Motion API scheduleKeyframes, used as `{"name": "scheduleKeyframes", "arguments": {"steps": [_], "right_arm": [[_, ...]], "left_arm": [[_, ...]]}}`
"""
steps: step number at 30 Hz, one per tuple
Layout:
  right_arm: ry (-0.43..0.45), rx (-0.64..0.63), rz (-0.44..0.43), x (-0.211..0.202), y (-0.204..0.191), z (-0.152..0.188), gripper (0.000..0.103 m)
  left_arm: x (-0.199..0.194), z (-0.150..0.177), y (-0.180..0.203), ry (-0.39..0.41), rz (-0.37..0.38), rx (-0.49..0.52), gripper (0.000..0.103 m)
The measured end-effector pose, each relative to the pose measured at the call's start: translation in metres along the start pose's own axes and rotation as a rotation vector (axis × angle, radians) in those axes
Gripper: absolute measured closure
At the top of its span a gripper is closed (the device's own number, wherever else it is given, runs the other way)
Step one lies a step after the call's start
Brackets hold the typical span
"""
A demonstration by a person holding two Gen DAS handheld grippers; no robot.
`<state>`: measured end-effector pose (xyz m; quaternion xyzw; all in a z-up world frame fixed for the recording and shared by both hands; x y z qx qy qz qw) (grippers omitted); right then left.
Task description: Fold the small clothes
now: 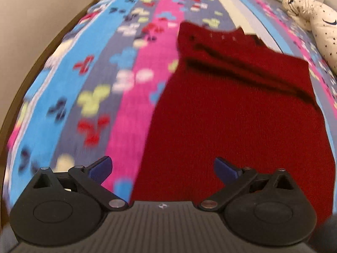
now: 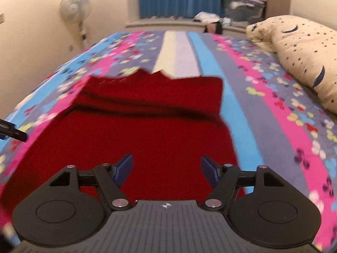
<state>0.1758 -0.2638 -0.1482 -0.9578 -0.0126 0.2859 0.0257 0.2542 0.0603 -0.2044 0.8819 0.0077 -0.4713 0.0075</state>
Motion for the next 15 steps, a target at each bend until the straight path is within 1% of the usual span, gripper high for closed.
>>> {"name": "scheduleKeyframes", "arguments": {"steps": [2, 4, 7, 9, 11, 15], "right_arm": [[-0.018, 0.006, -0.022, -0.023, -0.016, 0.011, 0.028], [-0.009, -0.008, -0.029, -0.047, -0.029, 0.017, 0.028], [0.027, -0.054, -0.014, -0.081, -0.043, 0.022, 0.028], [0.068, -0.07, 0.0, -0.104, -0.048, 0.022, 0.028], [0.091, -0.06, 0.01, -0.121, -0.048, 0.023, 0.028], [0.117, -0.03, 0.017, -0.15, -0.048, 0.03, 0.028]], "left_arm": [[-0.025, 0.019, 0.003, -0.004, -0.013, 0.027, 0.0], [-0.051, 0.034, 0.005, 0.006, -0.027, 0.061, 0.0], [-0.085, 0.054, 0.013, 0.038, -0.005, 0.091, 0.0], [-0.104, 0.065, 0.018, 0.071, 0.015, 0.101, 0.0], [-0.118, 0.074, 0.022, 0.092, 0.026, 0.112, 0.0], [-0.143, 0.089, 0.025, 0.13, 0.043, 0.112, 0.0]]}}
Point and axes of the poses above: each gripper's, at about its wrist camera, not at the fingertips, and x roughly the way its jaws point, y to its right, z to its underside, the point moved 10 cm from there along x, roughly the way its jaws point, and after that the axes turned 8 degrees about y, right-handed, at the moved point
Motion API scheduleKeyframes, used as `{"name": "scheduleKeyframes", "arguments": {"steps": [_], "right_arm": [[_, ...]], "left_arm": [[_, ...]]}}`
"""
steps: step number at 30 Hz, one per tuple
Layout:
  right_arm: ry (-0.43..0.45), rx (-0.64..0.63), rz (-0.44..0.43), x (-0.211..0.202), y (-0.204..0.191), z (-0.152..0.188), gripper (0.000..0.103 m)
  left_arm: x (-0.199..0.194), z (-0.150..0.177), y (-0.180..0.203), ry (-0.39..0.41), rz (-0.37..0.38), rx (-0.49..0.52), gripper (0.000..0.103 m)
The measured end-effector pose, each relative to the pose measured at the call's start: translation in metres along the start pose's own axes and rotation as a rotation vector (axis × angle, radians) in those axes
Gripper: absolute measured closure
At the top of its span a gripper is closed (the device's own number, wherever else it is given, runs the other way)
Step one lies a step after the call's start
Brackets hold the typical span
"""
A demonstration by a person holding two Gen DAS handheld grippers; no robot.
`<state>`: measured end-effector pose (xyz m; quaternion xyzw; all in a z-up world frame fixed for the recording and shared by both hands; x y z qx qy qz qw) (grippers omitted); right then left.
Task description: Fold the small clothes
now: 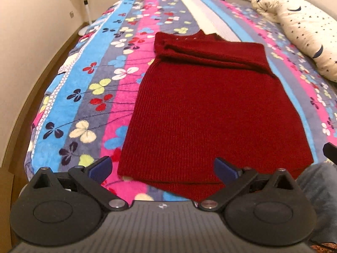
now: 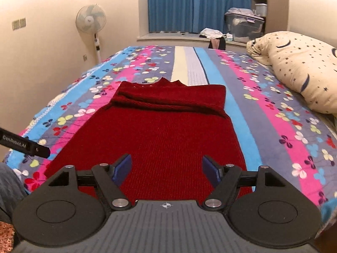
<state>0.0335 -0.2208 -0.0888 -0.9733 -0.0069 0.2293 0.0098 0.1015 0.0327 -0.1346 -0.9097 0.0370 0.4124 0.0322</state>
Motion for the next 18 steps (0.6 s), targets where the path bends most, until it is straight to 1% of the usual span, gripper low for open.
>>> {"name": "scheduleKeyframes", "arguments": {"steps": [5, 8, 10, 14, 18], "right_arm": [[0.022, -0.013, 0.009, -0.029, -0.003, 0.01, 0.027], [0.022, -0.031, 0.013, -0.04, -0.006, 0.017, 0.027], [0.02, -0.034, 0.014, -0.043, -0.005, 0.019, 0.027], [0.017, -0.008, 0.017, -0.044, -0.004, 0.019, 0.027], [0.005, 0.007, 0.018, -0.04, -0.001, 0.02, 0.027]], "left_arm": [[-0.022, 0.011, 0.0, 0.038, -0.003, -0.002, 0.0], [-0.029, 0.019, 0.003, 0.04, 0.006, -0.01, 0.0], [-0.032, 0.023, 0.003, 0.04, 0.011, -0.012, 0.0], [-0.036, 0.026, 0.005, 0.052, 0.002, 0.016, 0.0], [-0.033, 0.028, 0.005, 0.038, 0.004, 0.027, 0.0]]}}
Point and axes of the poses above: each gripper's, at about its wrist camera, not at the fingertips, and x roughly the way its jaws point, y to its right, z to its underside, the point moved 10 cm from there along x, roughly the way its jaws point, and after that the axes turned 8 degrees about y, right-handed, at the moved point
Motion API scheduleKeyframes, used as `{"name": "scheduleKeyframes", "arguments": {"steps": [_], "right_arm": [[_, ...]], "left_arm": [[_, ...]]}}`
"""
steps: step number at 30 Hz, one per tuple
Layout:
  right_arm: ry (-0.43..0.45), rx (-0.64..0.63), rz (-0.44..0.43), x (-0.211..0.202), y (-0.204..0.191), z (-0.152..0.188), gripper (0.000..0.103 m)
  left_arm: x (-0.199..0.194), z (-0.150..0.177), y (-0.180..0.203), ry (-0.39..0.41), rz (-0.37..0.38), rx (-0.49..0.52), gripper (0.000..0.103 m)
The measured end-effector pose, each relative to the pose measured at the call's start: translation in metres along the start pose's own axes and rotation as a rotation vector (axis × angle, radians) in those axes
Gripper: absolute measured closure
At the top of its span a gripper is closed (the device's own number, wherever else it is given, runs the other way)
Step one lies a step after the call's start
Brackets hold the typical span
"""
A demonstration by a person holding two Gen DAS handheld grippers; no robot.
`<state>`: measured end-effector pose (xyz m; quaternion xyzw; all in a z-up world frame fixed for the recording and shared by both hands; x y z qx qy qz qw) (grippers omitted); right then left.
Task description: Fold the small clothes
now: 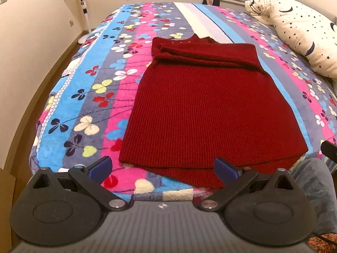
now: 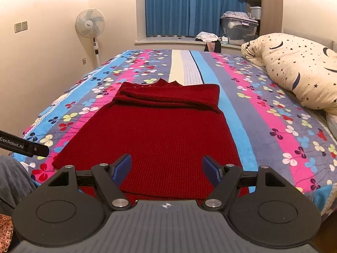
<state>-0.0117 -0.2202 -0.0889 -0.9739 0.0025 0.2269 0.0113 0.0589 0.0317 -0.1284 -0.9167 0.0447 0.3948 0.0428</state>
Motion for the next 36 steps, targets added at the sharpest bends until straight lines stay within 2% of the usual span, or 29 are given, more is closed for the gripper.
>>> {"name": "scheduleKeyframes", "arguments": {"steps": [11, 17, 20, 22, 27, 29, 32, 36], "right_arm": [[-0.064, 0.03, 0.013, 0.031, 0.01, 0.004, 0.027], [-0.1, 0.021, 0.024, 0.061, 0.027, 0.015, 0.027], [-0.142, -0.009, 0.014, 0.088, 0.051, 0.027, 0.024], [-0.196, 0.013, 0.037, 0.109, 0.081, 0.037, 0.024], [-0.292, 0.208, 0.103, 0.149, 0.157, 0.059, 0.024], [-0.315, 0.242, 0.102, 0.163, 0.174, 0.068, 0.024], [-0.361, 0.279, 0.097, 0.186, 0.191, 0.083, 0.023], [-0.37, 0.293, 0.074, 0.219, 0.2, 0.089, 0.021]], "left_arm": [[0.034, 0.002, -0.001, -0.069, -0.005, 0.014, 0.0], [0.069, 0.005, -0.009, -0.132, -0.011, 0.011, 0.0], [0.101, 0.002, -0.023, -0.163, -0.044, 0.027, 0.0], [0.126, -0.001, -0.037, -0.185, -0.088, 0.043, 0.0], [0.178, -0.011, -0.066, -0.218, -0.108, 0.008, 0.0], [0.192, -0.017, -0.07, -0.205, -0.063, -0.023, 0.0], [0.211, -0.018, -0.071, -0.236, 0.01, -0.06, 0.0], [0.239, -0.009, -0.076, -0.293, 0.012, -0.042, 0.0]]}}
Point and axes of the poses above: each gripper's, at about its wrist camera, not at the fingertips, and x roughly the way its jaws point, y to its right, z to its underside, the point moved 10 cm from there along x, roughly the way its jaws point, and after that the axes turned 8 degrees about y, right-handed, at the moved point
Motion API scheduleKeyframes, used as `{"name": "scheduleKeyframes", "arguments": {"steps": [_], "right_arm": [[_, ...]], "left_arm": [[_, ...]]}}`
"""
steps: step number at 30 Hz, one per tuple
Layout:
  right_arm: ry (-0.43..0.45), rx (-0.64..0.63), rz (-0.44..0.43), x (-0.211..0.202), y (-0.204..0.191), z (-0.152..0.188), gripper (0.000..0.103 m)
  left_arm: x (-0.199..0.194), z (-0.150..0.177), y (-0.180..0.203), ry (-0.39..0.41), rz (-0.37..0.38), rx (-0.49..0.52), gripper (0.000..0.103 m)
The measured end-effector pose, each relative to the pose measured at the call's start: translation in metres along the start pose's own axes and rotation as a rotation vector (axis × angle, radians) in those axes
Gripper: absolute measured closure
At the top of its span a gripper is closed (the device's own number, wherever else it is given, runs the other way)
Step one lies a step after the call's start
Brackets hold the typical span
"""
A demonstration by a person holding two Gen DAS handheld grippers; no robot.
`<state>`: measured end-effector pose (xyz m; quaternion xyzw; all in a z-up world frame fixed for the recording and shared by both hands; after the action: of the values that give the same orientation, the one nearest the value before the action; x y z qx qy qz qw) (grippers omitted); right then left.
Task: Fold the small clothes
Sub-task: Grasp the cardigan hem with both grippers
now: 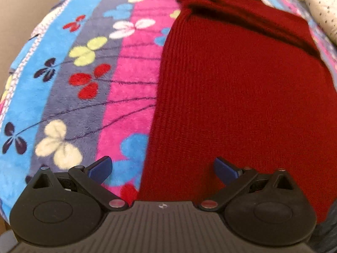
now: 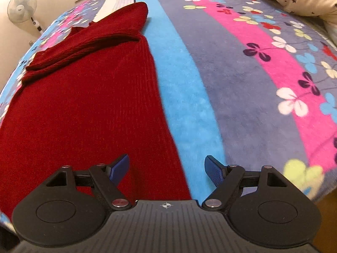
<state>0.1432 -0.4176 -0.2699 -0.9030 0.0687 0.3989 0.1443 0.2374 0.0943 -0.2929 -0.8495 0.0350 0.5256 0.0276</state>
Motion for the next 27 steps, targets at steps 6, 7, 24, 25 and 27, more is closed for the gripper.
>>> {"name": "scheduleKeyframes", "arguments": {"steps": [6, 7, 24, 25, 27], "right_arm": [[-0.075, -0.074, -0.078, 0.02, -0.018, 0.016, 0.017], [-0.086, -0.086, -0.114, 0.016, -0.023, 0.021, 0.024], [0.068, 0.197, -0.217, -0.074, -0.034, -0.008, 0.086], [0.093, 0.193, -0.224, -0.087, -0.036, -0.01, 0.086], [0.121, 0.188, -0.228, -0.106, -0.038, -0.015, 0.086]], "left_arm": [[0.008, 0.001, 0.009, -0.01, 0.052, 0.04, 0.0], [0.006, 0.006, 0.014, -0.031, 0.102, 0.055, 0.0], [-0.098, -0.006, 0.025, 0.141, 0.229, -0.036, 0.087], [-0.107, -0.006, 0.026, 0.159, 0.233, -0.042, 0.088], [-0.124, -0.005, 0.028, 0.182, 0.241, -0.047, 0.089]]}}
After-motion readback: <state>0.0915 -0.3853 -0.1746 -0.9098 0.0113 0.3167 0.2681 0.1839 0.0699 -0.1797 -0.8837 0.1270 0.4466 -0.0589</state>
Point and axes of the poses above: each gripper's, at about its wrist camera, not at the fingertips, and x roughly the way its jaws point, y to its right, z to its underside, the point moved 10 cm from there along x, roughly the way its jaws point, and after that the axes turned 8 degrees about y, right-handed, at the moved point
